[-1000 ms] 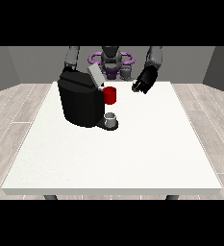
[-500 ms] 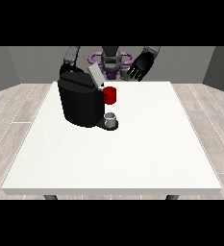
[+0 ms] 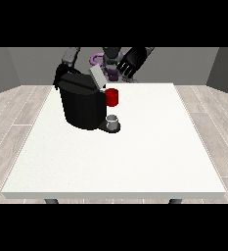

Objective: Insert the coffee pod into the coffee machine and close the lid

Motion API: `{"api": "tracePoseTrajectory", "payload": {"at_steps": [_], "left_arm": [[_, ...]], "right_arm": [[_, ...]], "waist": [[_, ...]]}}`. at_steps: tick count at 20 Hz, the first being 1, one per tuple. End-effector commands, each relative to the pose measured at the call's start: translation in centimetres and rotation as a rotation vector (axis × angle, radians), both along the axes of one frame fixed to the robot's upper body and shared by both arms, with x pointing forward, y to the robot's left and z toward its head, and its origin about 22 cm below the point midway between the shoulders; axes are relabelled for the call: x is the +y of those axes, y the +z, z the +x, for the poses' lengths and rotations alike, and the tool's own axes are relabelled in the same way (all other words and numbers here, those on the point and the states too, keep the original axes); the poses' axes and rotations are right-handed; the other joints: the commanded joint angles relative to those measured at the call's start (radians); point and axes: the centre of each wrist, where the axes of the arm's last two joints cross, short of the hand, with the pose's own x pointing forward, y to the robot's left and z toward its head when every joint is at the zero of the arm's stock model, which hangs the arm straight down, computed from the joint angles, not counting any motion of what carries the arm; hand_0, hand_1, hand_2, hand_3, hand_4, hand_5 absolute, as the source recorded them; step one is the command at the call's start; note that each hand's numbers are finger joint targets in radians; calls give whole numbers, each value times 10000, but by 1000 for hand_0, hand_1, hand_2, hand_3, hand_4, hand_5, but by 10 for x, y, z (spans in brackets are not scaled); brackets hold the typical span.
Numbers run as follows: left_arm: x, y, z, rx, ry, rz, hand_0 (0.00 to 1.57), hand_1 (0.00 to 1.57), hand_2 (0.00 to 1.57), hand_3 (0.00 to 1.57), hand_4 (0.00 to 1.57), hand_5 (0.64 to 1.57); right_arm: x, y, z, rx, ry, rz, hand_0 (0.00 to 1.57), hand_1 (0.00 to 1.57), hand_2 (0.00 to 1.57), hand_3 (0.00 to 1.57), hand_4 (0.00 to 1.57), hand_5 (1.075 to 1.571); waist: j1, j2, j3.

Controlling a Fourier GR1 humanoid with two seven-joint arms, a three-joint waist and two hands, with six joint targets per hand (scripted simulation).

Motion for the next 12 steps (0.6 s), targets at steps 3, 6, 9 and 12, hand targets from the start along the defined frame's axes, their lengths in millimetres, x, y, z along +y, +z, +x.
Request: {"api": "tracePoseTrajectory", "payload": {"at_steps": [3, 6, 9, 12], "left_arm": [[-18, 33, 4, -609, 142, 66, 1203, 1203, 1267, 1262, 487, 1571], [23, 54, 3, -965, 686, 158, 1222, 1222, 1288, 1238, 475, 1571], [-6, 64, 5, -1068, 146, -54, 1265, 1265, 1303, 1256, 465, 1571], [-7, 97, 2, -1777, -57, 147, 1223, 1223, 1288, 1245, 491, 1571]], "right_arm": [[-1, 31, 19, -451, -127, 113, 0, 0, 0, 0, 178, 1571], [-9, 54, 26, -727, 175, 88, 0, 0, 0, 0, 0, 1571], [-14, 51, 31, -945, -102, 60, 0, 0, 0, 0, 60, 1571], [3, 43, 34, -1372, -167, 41, 0, 0, 0, 0, 100, 1571]], "waist": [[-398, 549, -1], [-647, 1031, -3], [-557, 1249, 1], [-314, 1820, 3]]}}
